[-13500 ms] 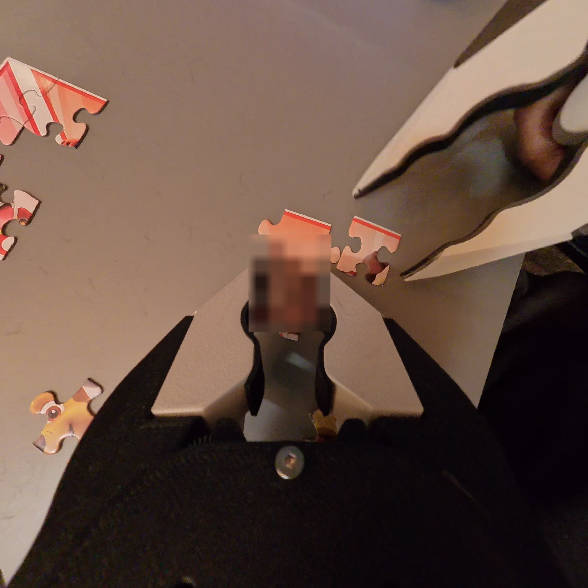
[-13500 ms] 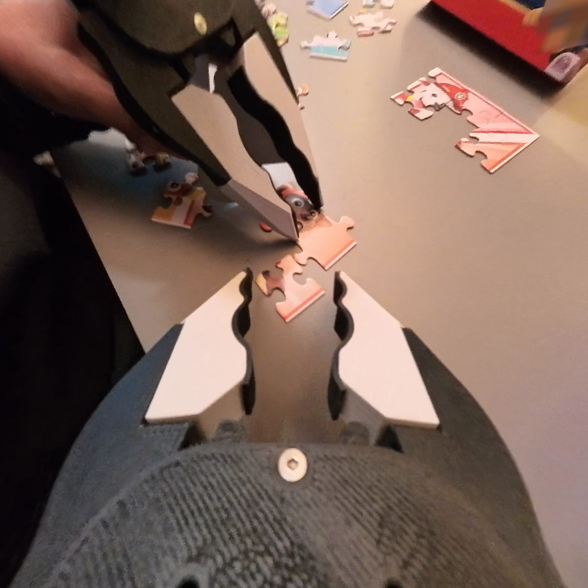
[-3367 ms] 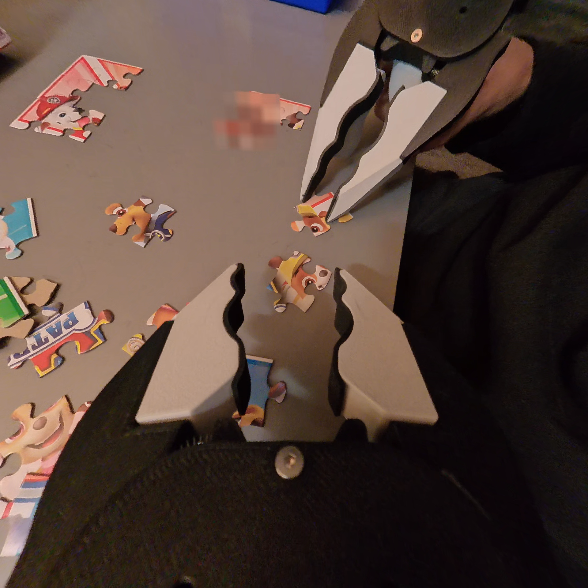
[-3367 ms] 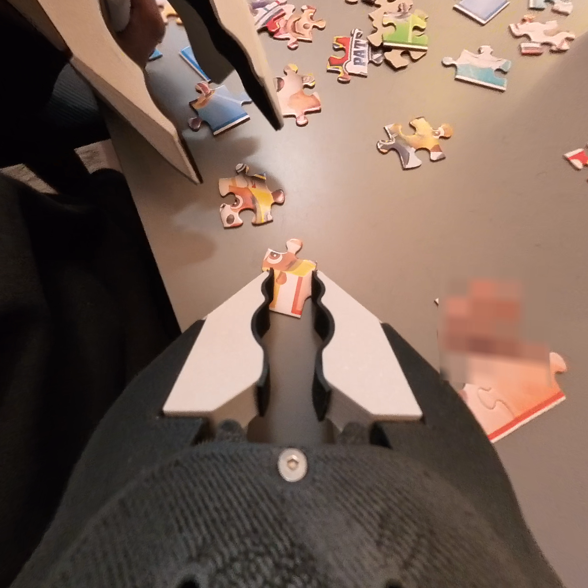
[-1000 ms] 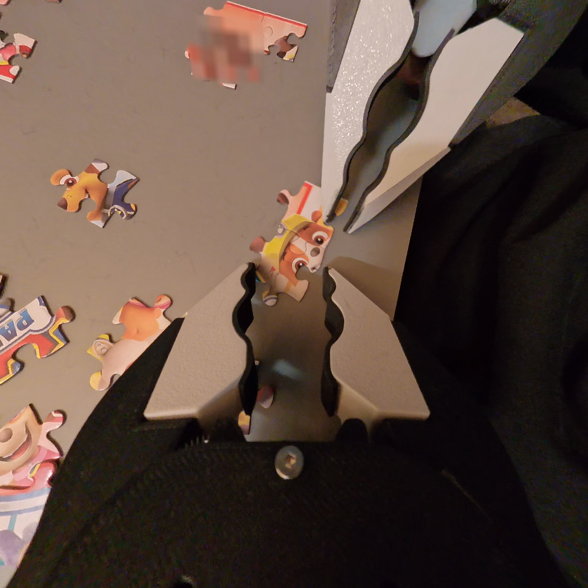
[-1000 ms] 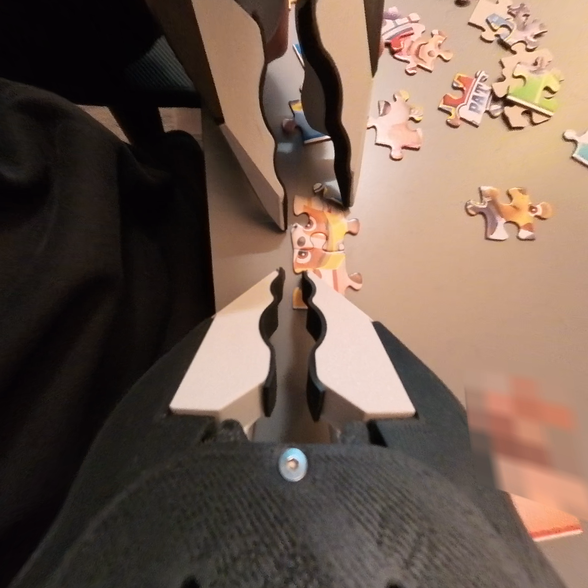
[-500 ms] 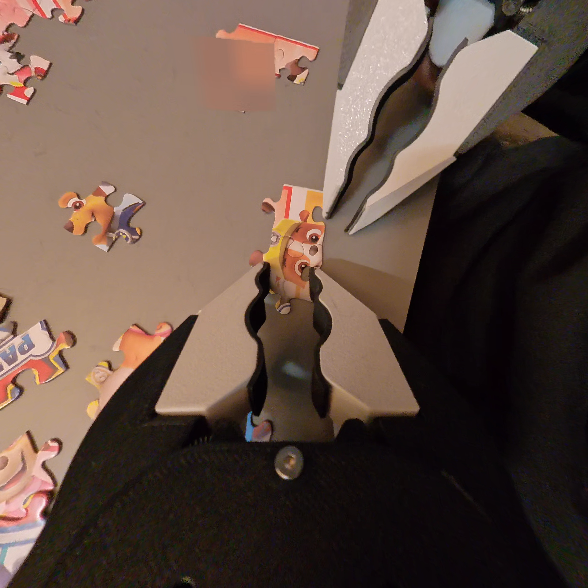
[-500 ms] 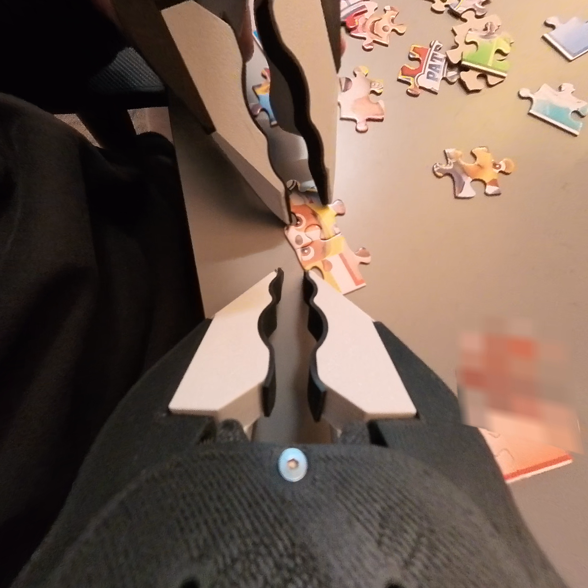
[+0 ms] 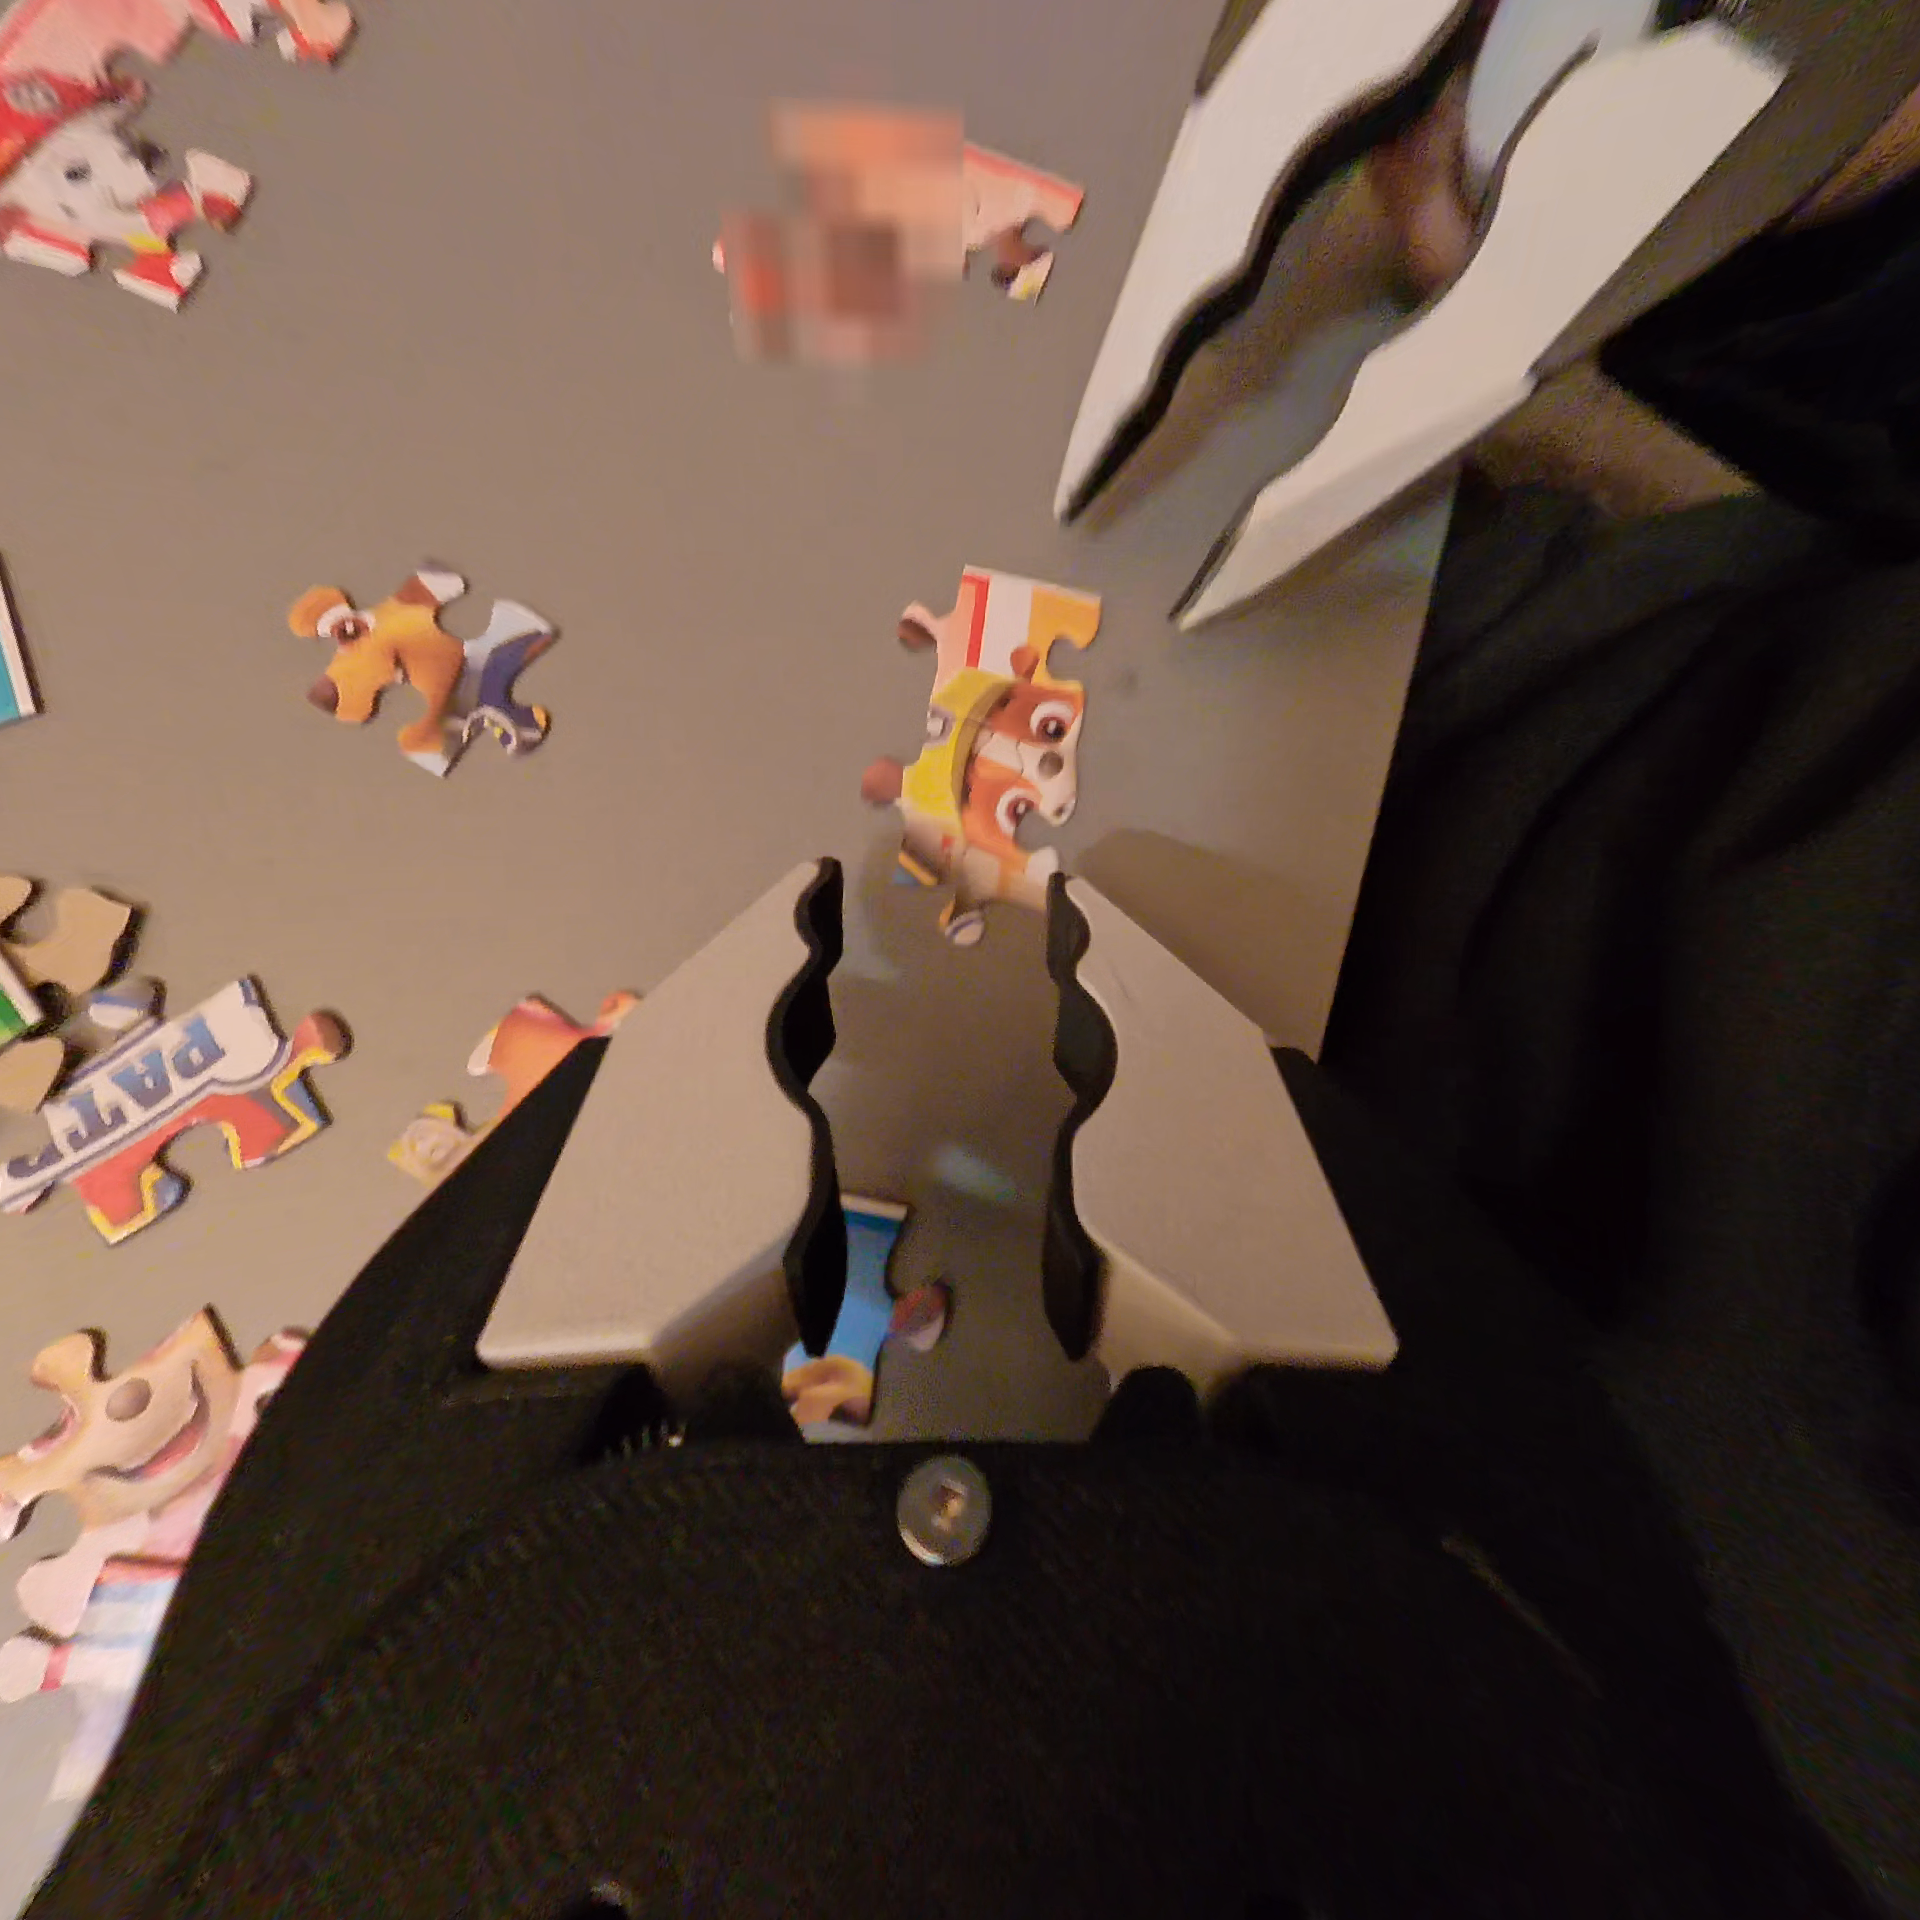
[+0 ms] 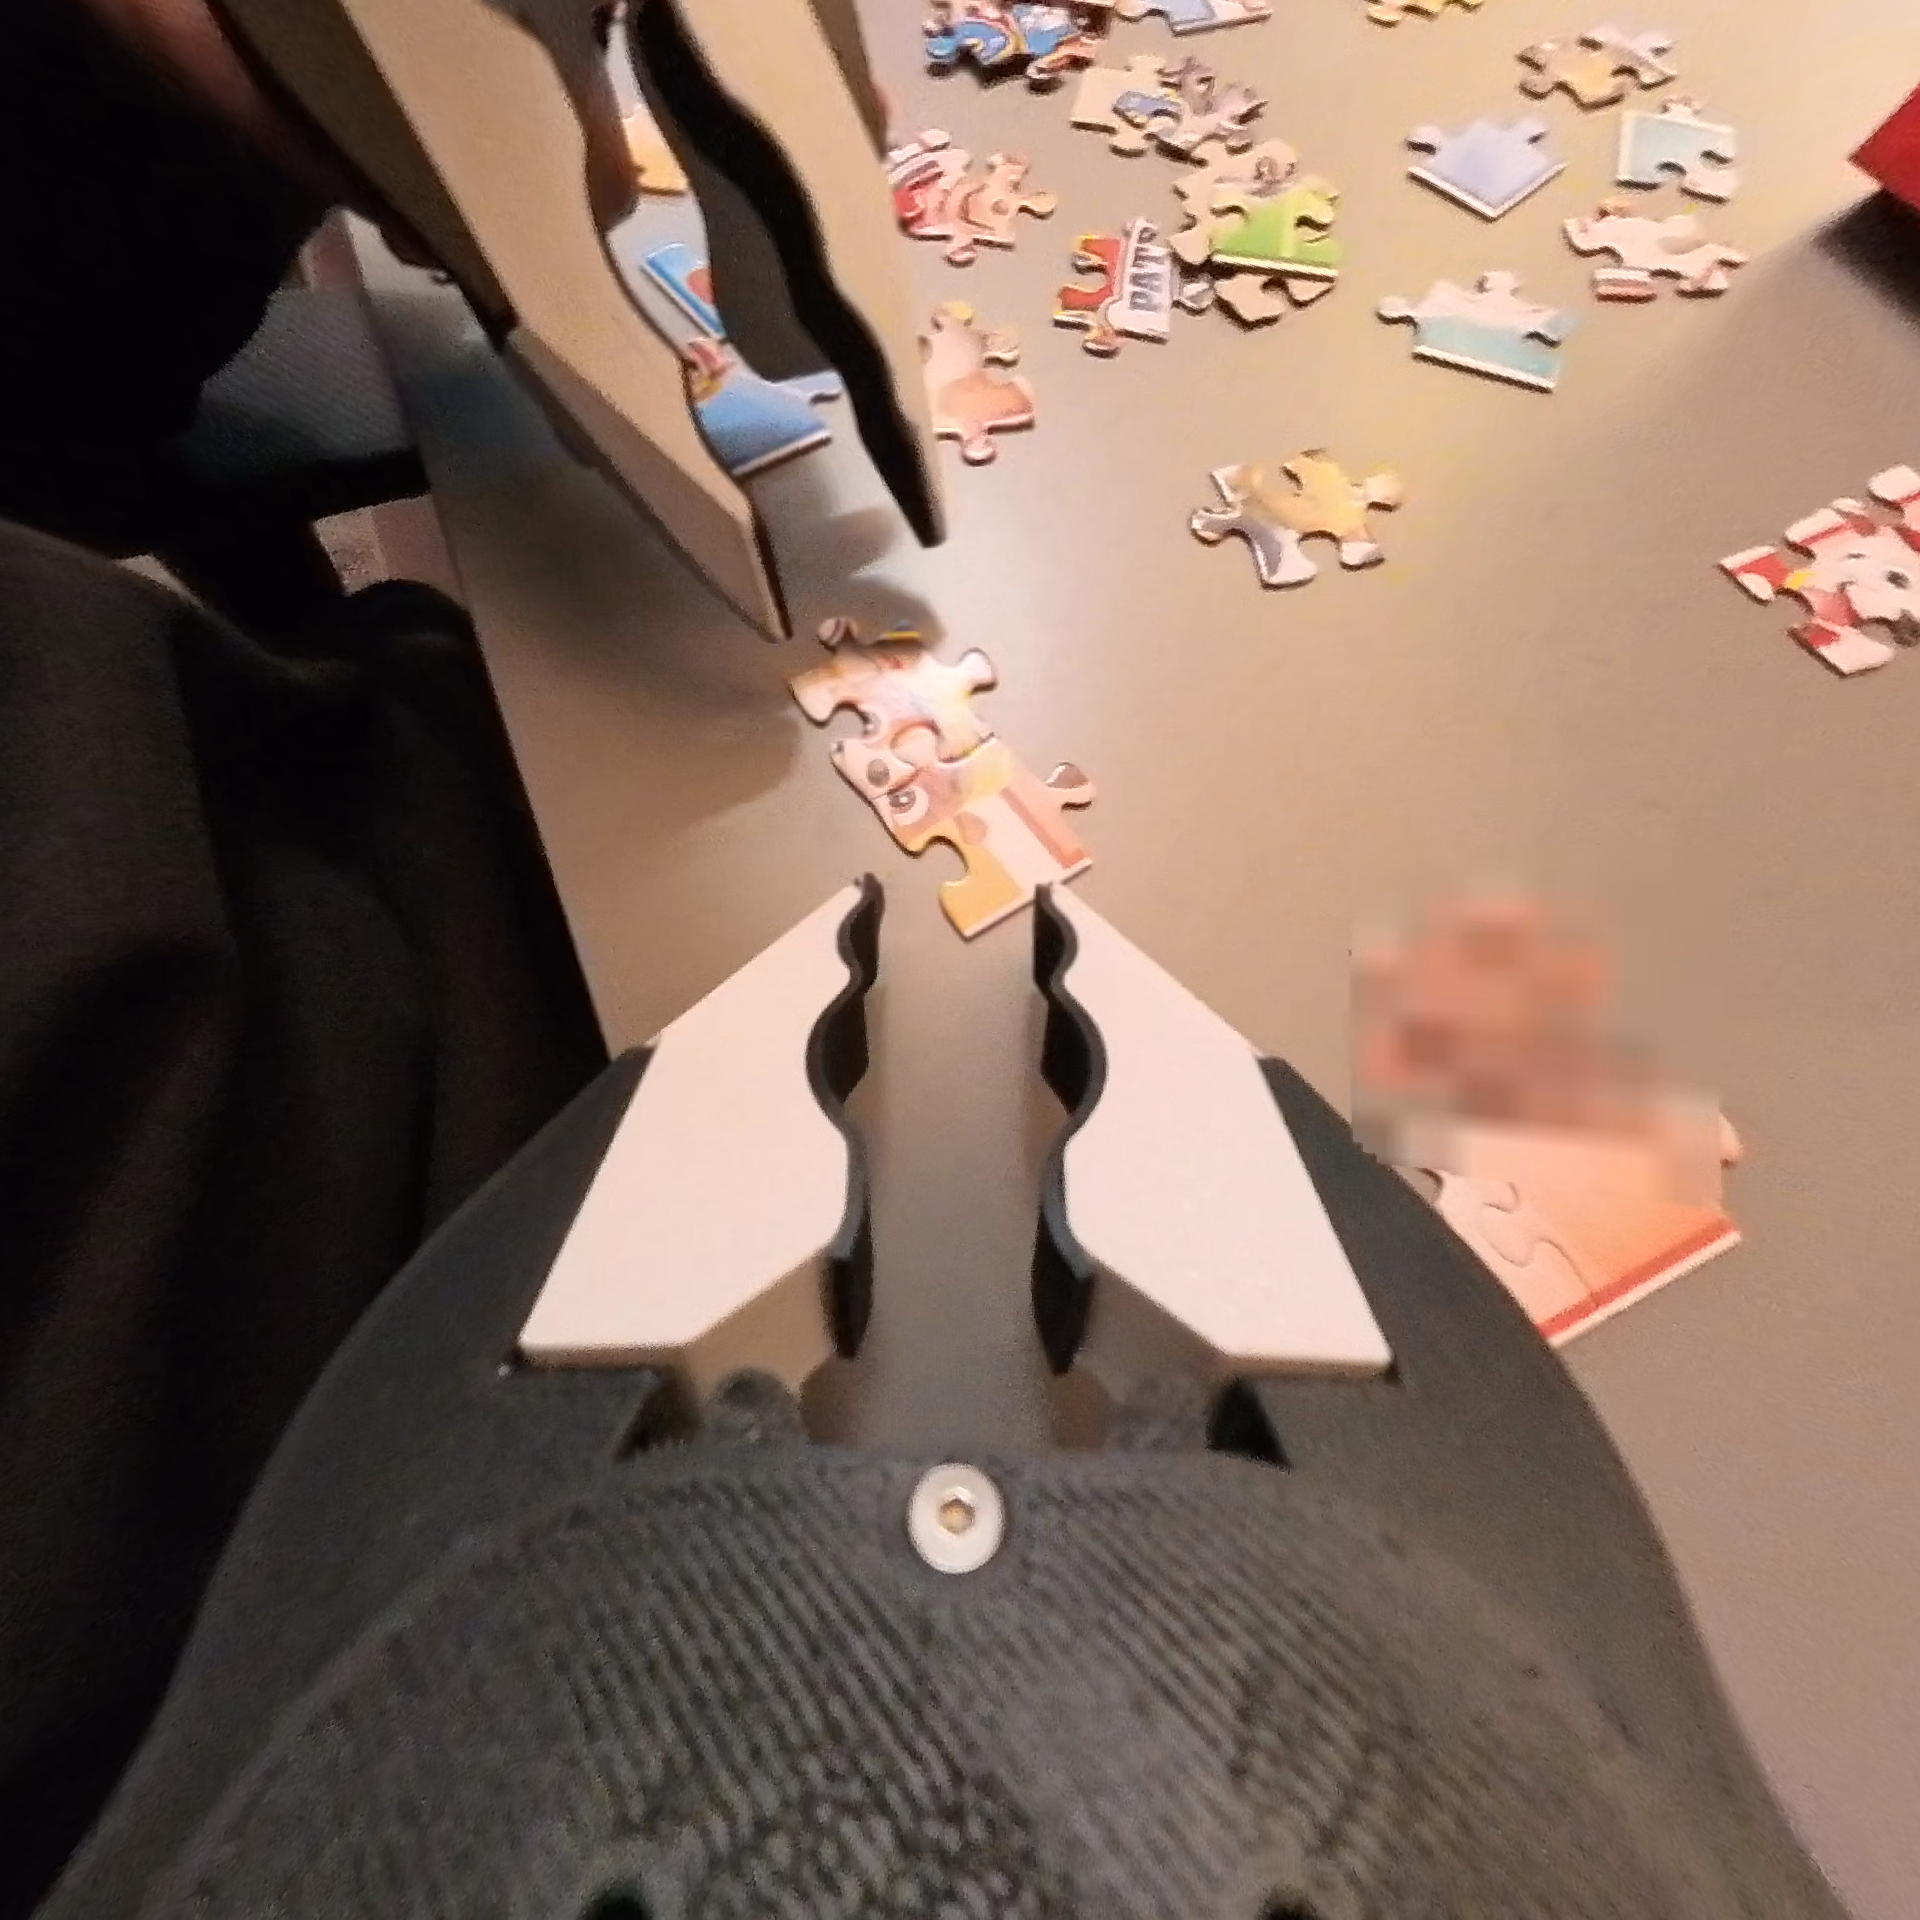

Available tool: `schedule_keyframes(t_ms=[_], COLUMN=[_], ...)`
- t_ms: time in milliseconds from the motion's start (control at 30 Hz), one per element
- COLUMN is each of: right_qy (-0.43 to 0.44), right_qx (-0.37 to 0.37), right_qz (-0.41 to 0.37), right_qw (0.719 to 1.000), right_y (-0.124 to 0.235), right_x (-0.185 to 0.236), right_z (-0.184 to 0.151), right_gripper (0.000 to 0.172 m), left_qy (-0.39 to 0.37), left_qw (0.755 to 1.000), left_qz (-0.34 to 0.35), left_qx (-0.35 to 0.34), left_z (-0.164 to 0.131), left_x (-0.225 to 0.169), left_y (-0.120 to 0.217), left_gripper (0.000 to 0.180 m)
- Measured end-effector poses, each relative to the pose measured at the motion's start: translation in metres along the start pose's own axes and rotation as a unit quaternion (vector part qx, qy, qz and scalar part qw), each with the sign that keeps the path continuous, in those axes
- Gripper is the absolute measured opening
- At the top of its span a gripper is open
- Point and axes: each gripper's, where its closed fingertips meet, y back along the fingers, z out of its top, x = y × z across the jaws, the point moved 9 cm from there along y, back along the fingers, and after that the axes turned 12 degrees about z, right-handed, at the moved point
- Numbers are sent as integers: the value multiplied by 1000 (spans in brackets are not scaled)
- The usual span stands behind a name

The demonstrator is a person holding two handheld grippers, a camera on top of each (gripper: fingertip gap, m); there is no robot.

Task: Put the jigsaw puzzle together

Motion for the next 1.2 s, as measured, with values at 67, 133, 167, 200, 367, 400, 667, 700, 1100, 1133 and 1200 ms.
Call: schedule_keyframes(t_ms=[67, 133, 167, 200, 367, 400, 667, 700, 1100, 1133, 1200], right_qy=[-6, -6, -5, -5, 1, 2, -16, -18, -43, -42, -41], right_qx=[-2, -2, 0, 4, 33, 33, 30, 28, -6, -7, -5], right_qz=[-7, -12, -15, -18, -30, -27, -20, -25, -59, -60, -61], right_qw=[1000, 1000, 1000, 1000, 999, 999, 999, 999, 997, 997, 997], right_y=[0, -2, -3, -4, -9, -9, -1, 2, 25, 25, 25], right_x=[-2, -2, -2, -2, -1, 1, 6, 6, -3, -3, -2], right_z=[0, 0, 0, -1, -4, -5, -13, -14, -24, -24, -24], right_gripper=[29, 29, 29, 29, 29, 26, 22, 22, 19, 18, 18], left_qy=[-15, -15, -15, -16, -20, -20, -25, -28, -58, -57, -53], left_qw=[1000, 1000, 1000, 999, 999, 999, 999, 999, 998, 998, 998], left_qz=[11, 1, -8, -11, -5, -2, 7, 6, -8, -6, 0], left_qx=[20, 23, 24, 27, 31, 31, 20, 21, 36, 36, 37], left_z=[-5, -6, -6, -6, -6, -6, 2, 4, 24, 24, 25], left_x=[0, -2, -3, -5, -6, -6, -11, -12, -3, -2, 1], left_y=[-1, -2, -3, -3, -5, -6, -15, -17, -35, -35, -36], left_gripper=[37, 37, 37, 37, 36, 34, 29, 29, 30, 30, 30])
